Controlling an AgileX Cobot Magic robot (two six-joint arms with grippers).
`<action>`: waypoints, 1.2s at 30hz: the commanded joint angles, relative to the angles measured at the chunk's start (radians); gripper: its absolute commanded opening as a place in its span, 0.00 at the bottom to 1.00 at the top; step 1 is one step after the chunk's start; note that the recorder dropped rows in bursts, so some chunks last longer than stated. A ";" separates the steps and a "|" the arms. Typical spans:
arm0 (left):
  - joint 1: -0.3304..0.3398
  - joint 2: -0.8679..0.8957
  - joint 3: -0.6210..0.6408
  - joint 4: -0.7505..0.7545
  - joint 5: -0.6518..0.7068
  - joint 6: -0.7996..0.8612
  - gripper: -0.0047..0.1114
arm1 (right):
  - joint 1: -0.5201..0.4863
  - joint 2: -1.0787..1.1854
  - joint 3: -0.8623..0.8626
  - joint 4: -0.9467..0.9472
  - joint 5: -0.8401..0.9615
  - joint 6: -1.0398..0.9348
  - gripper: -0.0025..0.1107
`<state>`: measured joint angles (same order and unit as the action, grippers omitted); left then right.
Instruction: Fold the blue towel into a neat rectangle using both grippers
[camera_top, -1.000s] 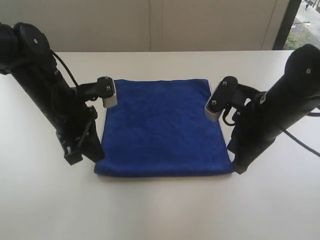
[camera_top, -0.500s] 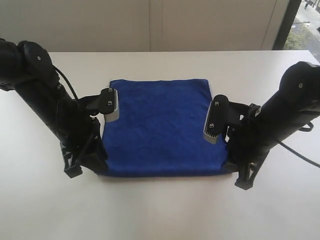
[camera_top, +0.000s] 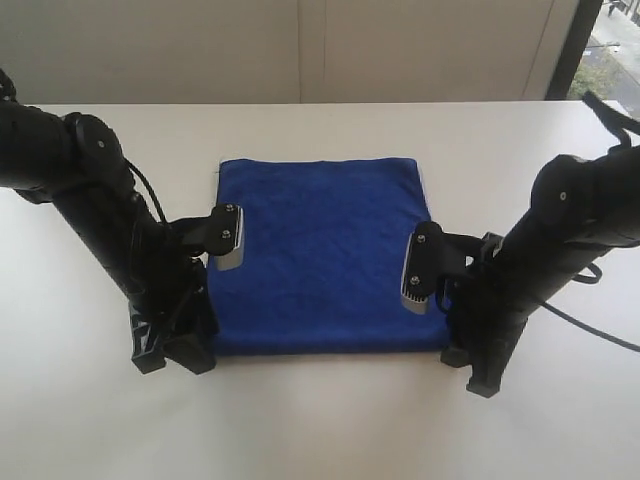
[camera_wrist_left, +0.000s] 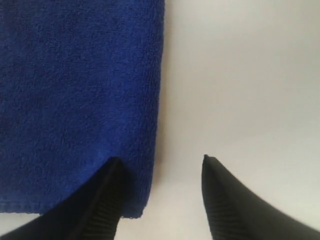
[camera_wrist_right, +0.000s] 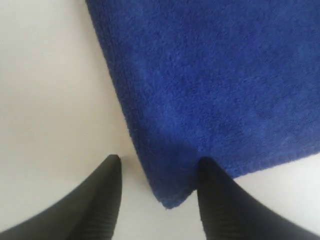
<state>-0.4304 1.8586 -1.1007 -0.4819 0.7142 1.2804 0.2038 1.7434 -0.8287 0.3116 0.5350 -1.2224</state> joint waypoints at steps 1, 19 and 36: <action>-0.002 0.029 0.007 -0.022 0.017 0.007 0.43 | -0.001 0.027 0.005 0.007 -0.021 -0.015 0.32; -0.002 0.033 0.007 -0.010 0.050 0.007 0.04 | -0.001 0.025 0.005 0.005 -0.009 -0.013 0.02; -0.002 0.003 0.007 0.011 0.012 0.024 0.47 | -0.001 0.025 0.005 0.005 -0.015 -0.011 0.02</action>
<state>-0.4304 1.8714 -1.1007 -0.4708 0.7104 1.2985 0.2038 1.7606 -0.8287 0.3197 0.5080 -1.2246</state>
